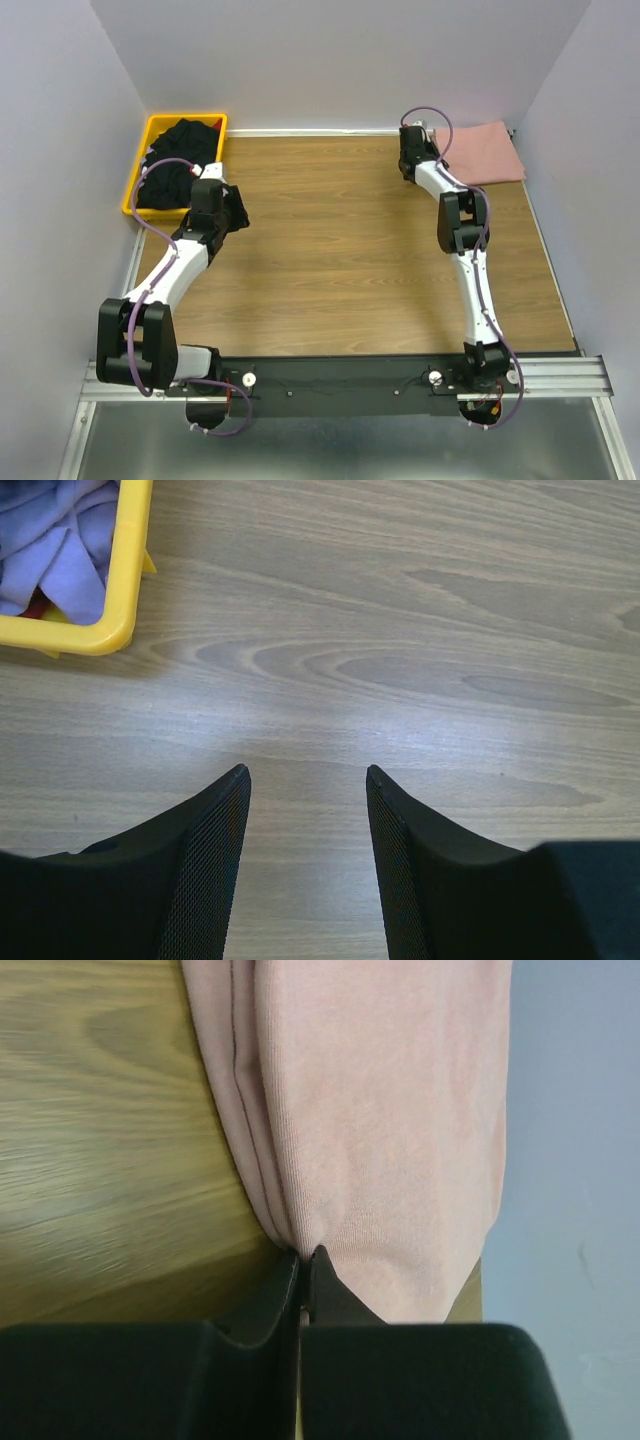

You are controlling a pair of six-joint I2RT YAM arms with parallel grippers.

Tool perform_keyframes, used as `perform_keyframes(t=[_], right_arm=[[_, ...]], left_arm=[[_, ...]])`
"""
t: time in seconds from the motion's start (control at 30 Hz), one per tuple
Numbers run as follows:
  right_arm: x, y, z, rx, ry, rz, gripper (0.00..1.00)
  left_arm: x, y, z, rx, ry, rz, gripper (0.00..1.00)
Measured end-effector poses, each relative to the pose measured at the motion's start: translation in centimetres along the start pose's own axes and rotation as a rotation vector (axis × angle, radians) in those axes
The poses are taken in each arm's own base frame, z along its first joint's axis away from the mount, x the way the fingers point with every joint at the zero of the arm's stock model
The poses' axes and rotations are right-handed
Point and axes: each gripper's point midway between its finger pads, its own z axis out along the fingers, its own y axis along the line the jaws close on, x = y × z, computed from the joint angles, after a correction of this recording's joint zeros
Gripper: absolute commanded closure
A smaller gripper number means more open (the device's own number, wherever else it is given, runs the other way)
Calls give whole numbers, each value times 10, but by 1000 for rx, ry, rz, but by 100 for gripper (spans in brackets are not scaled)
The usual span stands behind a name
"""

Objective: Fold and stack the t-shirts
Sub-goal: Neatly place the folded tshirt to the corner, then reset both grippers

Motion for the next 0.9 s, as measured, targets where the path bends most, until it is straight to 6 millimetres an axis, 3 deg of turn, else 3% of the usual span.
perform_keyframes(t=[0.27,0.43,0.57,0.67,0.7,0.8,0.9], right_arm=[[12,-16,18,22,29,17,89],[7,-16,21,24,17,32,88],[-1,-14,22,5,-8,54,81],[-8,-13,22,-11,-27,69,72],[-10,-13,22,-16,-34,75,63],[-14,-12,22,-25,-50,88,52],[-17,-15,19,-22,-58,110,29]], left_arm=[[3,-1,3,6,9,1,43],[2,-1,4,8,3,0,43],[1,-1,4,9,0,0,43],[0,-2,4,11,-5,0,43],[-1,-2,4,11,-7,0,43],[-1,-2,4,12,-10,1,43],[-1,-2,5,14,-12,3,35]])
